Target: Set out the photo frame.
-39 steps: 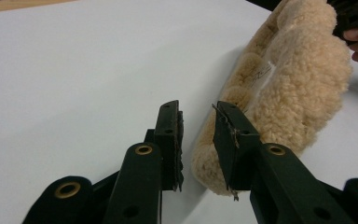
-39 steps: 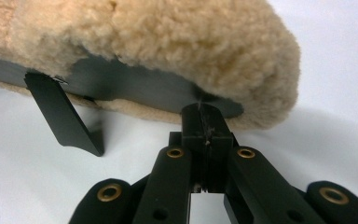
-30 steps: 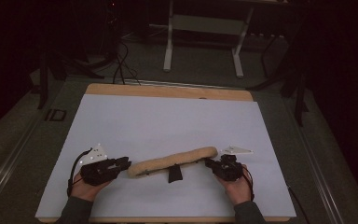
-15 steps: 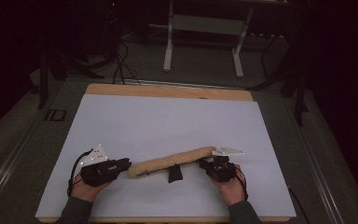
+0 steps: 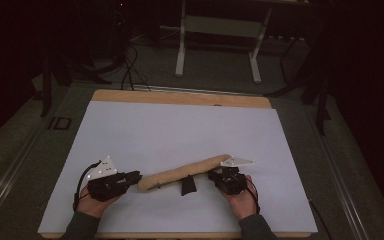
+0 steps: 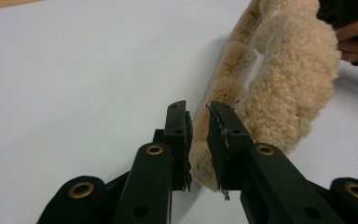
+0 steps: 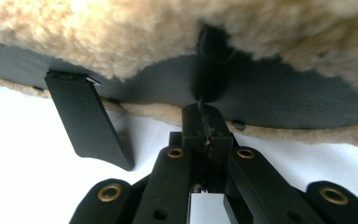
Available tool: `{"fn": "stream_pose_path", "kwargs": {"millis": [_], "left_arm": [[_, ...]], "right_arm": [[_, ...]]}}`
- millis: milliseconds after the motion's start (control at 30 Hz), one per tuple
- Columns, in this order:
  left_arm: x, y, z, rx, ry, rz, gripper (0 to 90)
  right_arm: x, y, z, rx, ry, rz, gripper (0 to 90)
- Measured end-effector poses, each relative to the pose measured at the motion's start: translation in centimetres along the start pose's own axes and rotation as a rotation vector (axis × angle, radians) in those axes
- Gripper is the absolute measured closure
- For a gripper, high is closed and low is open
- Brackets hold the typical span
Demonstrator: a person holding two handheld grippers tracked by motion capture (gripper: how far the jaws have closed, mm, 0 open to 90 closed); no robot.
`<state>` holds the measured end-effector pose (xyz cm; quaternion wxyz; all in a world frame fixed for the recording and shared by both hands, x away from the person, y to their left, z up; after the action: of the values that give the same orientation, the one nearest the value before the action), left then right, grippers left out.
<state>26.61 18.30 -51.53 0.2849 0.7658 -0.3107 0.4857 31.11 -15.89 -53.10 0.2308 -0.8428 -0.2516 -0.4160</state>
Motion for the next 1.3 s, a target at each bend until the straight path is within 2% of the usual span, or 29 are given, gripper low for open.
{"fn": "stream_pose_path", "kwargs": {"millis": [433,567,767,1300], "left_arm": [[0.0,0.5,0.1,-0.018,-0.008,0.015,79.3],[-0.1,0.6,0.3,-0.024,-0.012,0.019,79.8],[-0.1,1.3,0.7,-0.063,-0.027,0.037,80.4],[0.0,2.1,1.3,-0.111,-0.034,0.057,81.5]], "right_arm": [[0.6,-1.3,0.2,0.026,0.010,-0.017,90.0],[0.6,-1.3,0.3,0.024,0.011,-0.014,90.0],[1.0,-1.2,0.6,0.010,0.012,-0.015,90.0],[1.7,-1.1,1.5,-0.006,-0.001,-0.012,90.0]]}}
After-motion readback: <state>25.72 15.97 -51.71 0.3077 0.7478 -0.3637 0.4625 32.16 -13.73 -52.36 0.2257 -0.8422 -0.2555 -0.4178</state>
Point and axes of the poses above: each handheld gripper's, and its own axes: z roughly forward along the jaws, x roughly out of its top, y roughly to its right, the point moved 3 cm from there along z, roughly forward along the jaws, and after that the axes turned 7 degrees about y, right-handed, at the moved point
